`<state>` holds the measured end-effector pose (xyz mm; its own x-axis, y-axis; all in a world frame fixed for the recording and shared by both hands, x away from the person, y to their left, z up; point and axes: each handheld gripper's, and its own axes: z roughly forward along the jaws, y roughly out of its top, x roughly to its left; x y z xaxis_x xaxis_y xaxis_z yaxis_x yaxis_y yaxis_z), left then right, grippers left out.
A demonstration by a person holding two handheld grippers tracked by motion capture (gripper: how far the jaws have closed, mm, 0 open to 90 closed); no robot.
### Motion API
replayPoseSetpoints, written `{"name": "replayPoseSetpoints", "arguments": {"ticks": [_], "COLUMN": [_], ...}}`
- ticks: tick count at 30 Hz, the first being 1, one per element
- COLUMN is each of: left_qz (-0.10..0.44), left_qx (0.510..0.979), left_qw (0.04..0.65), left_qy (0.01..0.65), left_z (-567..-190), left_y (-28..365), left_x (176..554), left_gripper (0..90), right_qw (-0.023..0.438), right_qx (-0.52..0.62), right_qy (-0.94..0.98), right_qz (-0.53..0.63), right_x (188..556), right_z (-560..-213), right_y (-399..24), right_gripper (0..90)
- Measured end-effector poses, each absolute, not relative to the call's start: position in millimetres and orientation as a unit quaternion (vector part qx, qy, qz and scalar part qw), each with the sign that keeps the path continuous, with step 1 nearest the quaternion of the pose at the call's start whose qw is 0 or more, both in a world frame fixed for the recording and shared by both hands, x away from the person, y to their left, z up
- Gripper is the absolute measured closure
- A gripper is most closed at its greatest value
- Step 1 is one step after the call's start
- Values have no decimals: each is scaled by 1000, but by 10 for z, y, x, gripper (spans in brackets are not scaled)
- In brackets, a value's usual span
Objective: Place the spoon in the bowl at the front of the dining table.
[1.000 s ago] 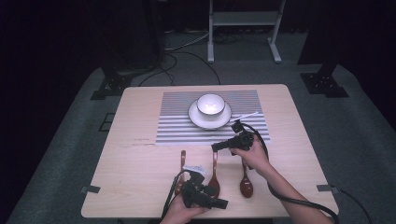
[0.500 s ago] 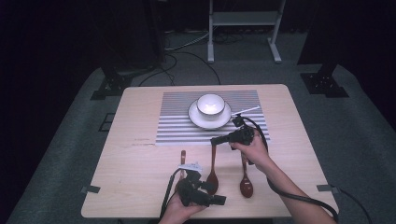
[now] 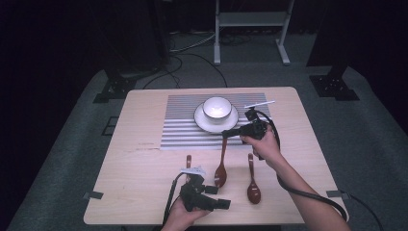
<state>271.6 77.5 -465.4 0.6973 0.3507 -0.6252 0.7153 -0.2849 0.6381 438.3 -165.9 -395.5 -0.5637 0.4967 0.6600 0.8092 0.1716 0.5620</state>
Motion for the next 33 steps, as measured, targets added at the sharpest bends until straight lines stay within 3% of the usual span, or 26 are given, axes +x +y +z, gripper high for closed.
{"name": "replayPoseSetpoints", "arguments": {"ticks": [33], "left_qz": [-177], "left_qx": [778], "left_qw": [493], "left_qy": [346], "left_z": [-4630], "left_y": [829], "left_x": [2725], "left_gripper": [59], "right_qw": [118], "right_qx": [-486], "right_qy": [-712], "right_qz": [-492], "right_x": [4757], "right_z": [-3658], "right_y": [-1712], "right_gripper": [832]}}
